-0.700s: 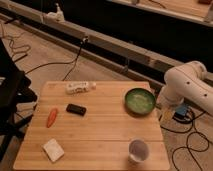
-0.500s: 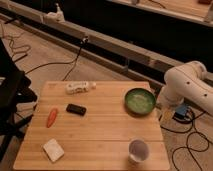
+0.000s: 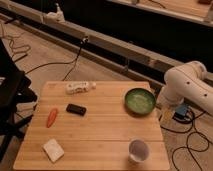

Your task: Move the arm in a circular motion

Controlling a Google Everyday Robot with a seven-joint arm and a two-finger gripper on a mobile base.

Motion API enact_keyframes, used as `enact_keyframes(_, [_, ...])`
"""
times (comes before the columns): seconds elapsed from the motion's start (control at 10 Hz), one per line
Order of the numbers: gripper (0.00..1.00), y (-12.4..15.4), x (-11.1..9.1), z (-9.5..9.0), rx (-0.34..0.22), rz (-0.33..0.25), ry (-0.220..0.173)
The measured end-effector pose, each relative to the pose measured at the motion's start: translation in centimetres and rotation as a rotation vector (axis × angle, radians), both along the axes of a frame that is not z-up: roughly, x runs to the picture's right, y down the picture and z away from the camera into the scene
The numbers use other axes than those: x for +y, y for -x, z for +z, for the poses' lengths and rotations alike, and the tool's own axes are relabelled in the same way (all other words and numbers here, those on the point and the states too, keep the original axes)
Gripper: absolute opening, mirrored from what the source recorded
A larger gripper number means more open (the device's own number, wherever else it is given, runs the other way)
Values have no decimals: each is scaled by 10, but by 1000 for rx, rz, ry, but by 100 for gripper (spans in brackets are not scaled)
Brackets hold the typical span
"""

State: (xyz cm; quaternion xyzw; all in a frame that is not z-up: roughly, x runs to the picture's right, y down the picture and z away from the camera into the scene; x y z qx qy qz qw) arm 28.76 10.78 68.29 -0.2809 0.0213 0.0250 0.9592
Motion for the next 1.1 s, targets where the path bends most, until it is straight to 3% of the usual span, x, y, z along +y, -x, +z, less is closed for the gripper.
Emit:
enact_keyframes(0.6, [65,0,0,0,0,0,0])
enact_keyframes(0.9, [37,0,1,1,-1,1,1])
enact_keyframes(1.1, [12,0,1,1,-1,1,1])
